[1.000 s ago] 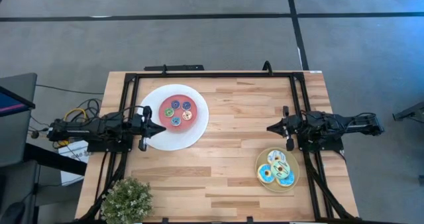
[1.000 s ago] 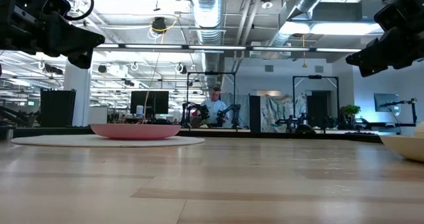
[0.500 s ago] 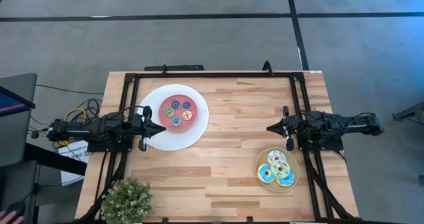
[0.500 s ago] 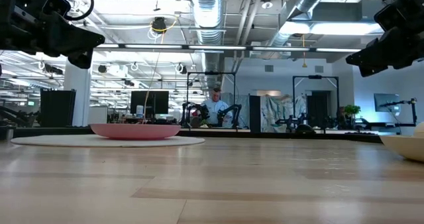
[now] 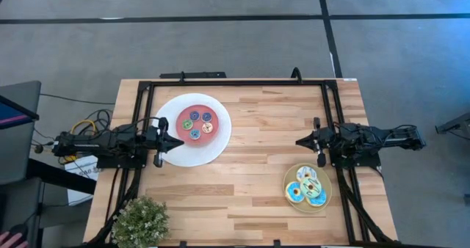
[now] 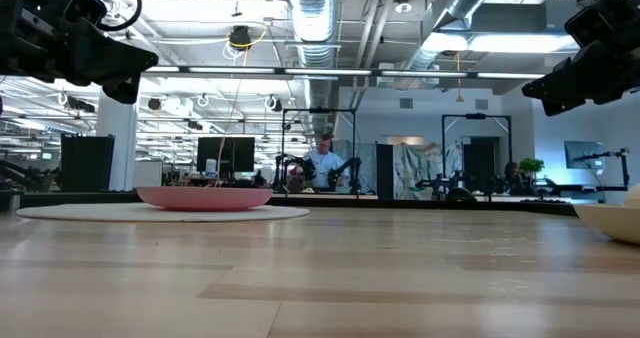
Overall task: Pick & Place donuts
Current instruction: Return to Home Position
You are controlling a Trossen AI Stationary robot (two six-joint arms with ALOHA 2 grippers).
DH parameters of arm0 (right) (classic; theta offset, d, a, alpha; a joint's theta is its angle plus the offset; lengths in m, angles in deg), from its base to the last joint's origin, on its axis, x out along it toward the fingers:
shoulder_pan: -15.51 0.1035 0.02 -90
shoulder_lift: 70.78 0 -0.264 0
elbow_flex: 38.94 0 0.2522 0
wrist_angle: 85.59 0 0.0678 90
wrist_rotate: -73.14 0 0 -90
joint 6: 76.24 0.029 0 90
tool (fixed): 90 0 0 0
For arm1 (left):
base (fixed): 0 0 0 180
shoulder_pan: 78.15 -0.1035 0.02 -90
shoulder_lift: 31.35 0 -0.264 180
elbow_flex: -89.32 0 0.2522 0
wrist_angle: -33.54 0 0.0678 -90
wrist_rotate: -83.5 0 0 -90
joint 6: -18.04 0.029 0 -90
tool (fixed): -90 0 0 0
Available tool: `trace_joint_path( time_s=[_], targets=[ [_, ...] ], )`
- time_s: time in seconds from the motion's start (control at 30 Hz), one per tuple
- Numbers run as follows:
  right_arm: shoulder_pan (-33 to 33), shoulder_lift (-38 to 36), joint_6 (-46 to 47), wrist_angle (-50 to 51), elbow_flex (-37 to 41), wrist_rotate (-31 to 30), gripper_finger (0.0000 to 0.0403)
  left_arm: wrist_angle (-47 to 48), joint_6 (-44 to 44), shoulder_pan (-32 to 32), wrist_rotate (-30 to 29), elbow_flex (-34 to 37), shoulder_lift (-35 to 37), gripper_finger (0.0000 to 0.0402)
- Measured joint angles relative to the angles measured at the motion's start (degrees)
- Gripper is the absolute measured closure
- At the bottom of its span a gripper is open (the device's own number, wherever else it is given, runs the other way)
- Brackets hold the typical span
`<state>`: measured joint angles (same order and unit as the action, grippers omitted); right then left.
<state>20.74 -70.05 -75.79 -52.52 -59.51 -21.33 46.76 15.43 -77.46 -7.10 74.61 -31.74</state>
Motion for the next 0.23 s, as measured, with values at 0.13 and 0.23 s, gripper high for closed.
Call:
trace_joint_path(
  time_s=[0.13,0.23],
  targets=[
    [0.0,0.0,0.0,0.0,0.0,0.0,0.0397,0.0,0.1,0.0,0.0,0.0,0.0,0.0401],
    [0.0,0.0,0.0,0.0,0.0,0.0,0.0397,0.0,-0.1,0.0,0.0,0.0,0.0,0.0401]
  ],
)
